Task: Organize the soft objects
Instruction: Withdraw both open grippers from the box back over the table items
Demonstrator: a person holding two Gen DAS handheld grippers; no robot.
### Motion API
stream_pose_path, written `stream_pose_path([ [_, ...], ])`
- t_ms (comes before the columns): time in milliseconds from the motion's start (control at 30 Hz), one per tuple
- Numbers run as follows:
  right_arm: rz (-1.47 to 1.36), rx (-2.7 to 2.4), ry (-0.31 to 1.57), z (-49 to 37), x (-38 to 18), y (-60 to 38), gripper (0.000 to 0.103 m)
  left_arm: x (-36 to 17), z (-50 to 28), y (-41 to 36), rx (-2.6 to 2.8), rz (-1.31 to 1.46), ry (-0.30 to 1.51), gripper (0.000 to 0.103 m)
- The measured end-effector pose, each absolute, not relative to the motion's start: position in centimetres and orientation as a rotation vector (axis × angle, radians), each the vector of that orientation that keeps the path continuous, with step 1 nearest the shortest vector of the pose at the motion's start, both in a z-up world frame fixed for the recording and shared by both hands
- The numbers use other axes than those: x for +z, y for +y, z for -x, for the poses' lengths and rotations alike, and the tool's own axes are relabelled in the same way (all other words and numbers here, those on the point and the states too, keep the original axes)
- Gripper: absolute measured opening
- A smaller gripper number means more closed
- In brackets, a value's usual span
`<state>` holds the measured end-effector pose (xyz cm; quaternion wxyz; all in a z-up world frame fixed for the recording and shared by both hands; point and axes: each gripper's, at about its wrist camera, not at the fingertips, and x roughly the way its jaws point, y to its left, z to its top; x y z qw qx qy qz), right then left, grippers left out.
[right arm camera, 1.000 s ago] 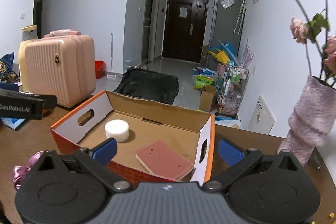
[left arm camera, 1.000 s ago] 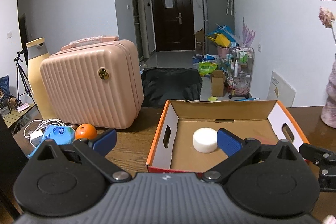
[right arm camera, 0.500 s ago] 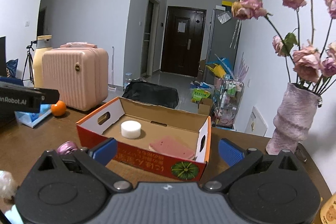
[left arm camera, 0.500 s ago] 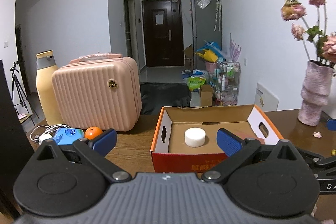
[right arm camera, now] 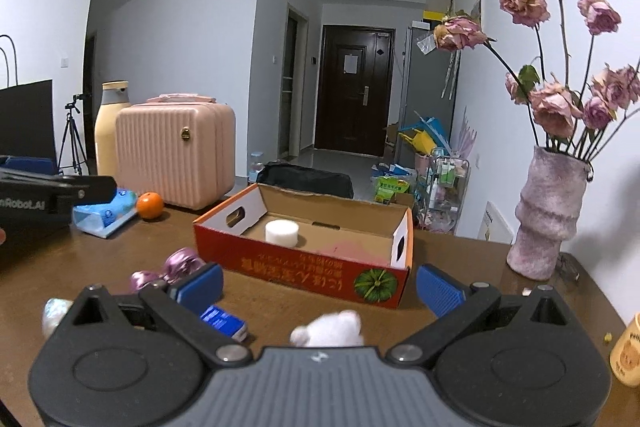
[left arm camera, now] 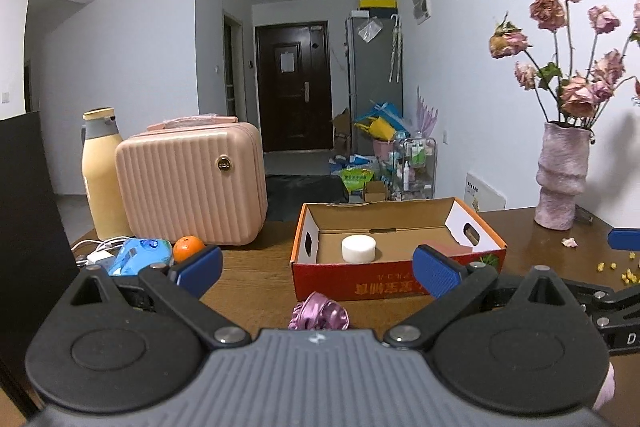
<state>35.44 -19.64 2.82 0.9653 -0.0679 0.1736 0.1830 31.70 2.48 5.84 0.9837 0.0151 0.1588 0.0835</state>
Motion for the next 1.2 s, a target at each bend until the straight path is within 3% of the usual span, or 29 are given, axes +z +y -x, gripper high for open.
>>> stream_pose_path([
  [467,0.082,0.346,0.340,-30.4,0.3,-20.4,0.103,3.8,-25.6,3.0,0.111,-0.018,0.293,0.103],
  [1200,0.093,0.312,0.368,-26.9,-4.3,-20.7,0.103,-2.3,-22.5,4.0,0.124,0.000,0.382,0.103],
])
